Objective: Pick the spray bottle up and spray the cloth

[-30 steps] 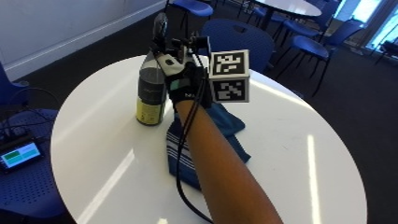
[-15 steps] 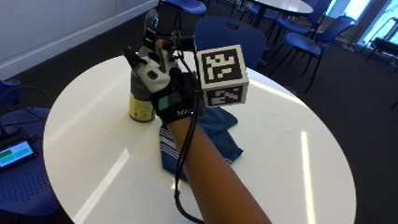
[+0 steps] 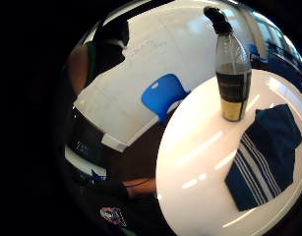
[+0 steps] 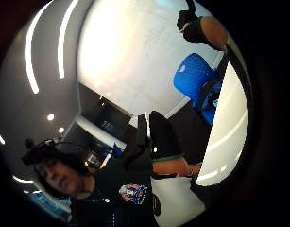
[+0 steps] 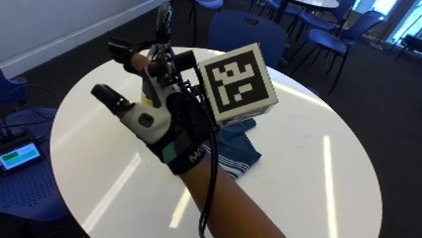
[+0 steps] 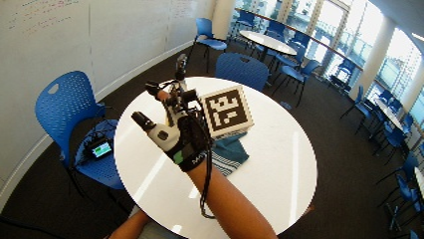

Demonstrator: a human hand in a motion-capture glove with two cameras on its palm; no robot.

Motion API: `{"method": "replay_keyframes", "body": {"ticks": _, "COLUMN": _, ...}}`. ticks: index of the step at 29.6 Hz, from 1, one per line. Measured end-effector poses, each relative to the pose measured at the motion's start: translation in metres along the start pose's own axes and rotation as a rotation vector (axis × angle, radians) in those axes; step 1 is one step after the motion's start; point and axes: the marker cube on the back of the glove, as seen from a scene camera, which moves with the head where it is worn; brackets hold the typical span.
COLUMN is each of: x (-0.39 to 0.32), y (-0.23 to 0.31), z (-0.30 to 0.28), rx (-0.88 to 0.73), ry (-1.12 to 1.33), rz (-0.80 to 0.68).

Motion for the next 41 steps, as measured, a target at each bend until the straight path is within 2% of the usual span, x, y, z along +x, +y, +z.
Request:
{"method": "replay_keyframes", "body": {"ticks": 8, "x": -0.015, "y": 0.033, "z": 0.010, "rx": -0.052, "ry": -0.002, "rz": -0.045}}
{"method": "replay_keyframes", "body": {"ticks": 18, "x": -0.023, "y": 0.082, "z": 0.038, "rx": -0.212, "ry": -0.048, "rz": -0.028}}
{"method": "replay_keyframes", "body": {"ticks": 33, "x": -0.027, "y": 0.100, "z": 0.042, "rx": -0.244, "ry": -0.048, "rz": -0.027}}
{"method": "replay_keyframes", "body": {"ticks": 41, "x": -0.032, "y": 0.109, "z": 0.049, "rx": -0.287, "ry": -0.197, "rz": 0.010}}
